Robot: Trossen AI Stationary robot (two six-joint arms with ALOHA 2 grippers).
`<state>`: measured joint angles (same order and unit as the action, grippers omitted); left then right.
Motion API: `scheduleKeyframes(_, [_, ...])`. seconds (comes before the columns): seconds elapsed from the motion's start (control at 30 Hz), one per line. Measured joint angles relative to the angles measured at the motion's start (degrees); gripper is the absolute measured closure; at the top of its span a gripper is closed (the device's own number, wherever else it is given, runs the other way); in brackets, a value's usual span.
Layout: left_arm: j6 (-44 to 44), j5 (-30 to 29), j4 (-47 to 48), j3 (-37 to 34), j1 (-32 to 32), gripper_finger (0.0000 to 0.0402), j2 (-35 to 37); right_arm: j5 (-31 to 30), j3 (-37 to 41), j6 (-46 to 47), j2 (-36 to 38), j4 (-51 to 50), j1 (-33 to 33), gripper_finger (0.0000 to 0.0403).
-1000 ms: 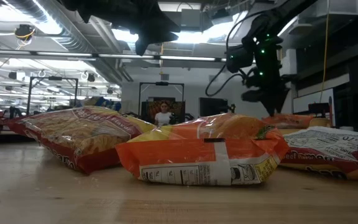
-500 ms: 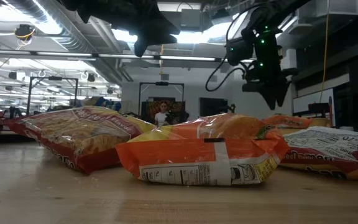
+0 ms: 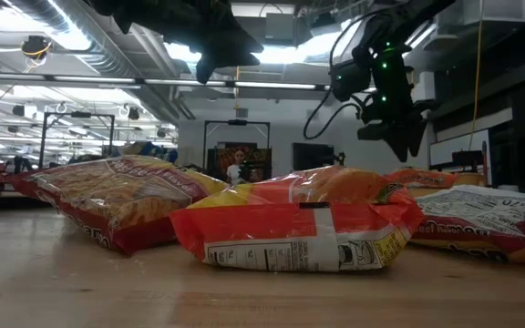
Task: Sort Maruchan noodles
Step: Put the orange noodle pack into the yellow bin
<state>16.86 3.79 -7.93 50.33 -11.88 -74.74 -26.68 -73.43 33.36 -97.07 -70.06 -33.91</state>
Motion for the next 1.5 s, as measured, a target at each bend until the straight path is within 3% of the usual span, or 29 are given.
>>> scheduleKeyframes(0.43, [0.02, -0.11, 0.71, 0.00, 0.02, 0.0302, 0.00, -2.13, 0.02, -3.63, -4.33, 3.34, -3.45, 0.0260])
scheduleKeyframes(0.73, [-0.48, -0.57, 1.26, 0.00, 0.02, 0.0302, 0.00, 1.81, 0.02, -6.28, -4.33, 7.52, -5.88, 0.0301])
scheduleKeyframes(0.93, [-0.50, -0.57, 1.71, 0.00, 0.02, 0.0302, 0.00, 3.98, 0.02, -7.26, -1.31, 6.06, -3.25, 0.0320])
scheduleKeyframes(1.13, [-0.50, -0.04, 1.91, 0.00, 0.02, 0.0302, 0.00, 9.89, 0.00, -4.22, 0.89, -4.75, 0.19, 0.0341])
scheduleKeyframes(1.5, [-0.74, 0.15, 1.93, 0.00, 0.02, 0.0302, 0.00, 9.95, 0.00, -5.38, -0.86, -1.80, 4.52, 0.0398])
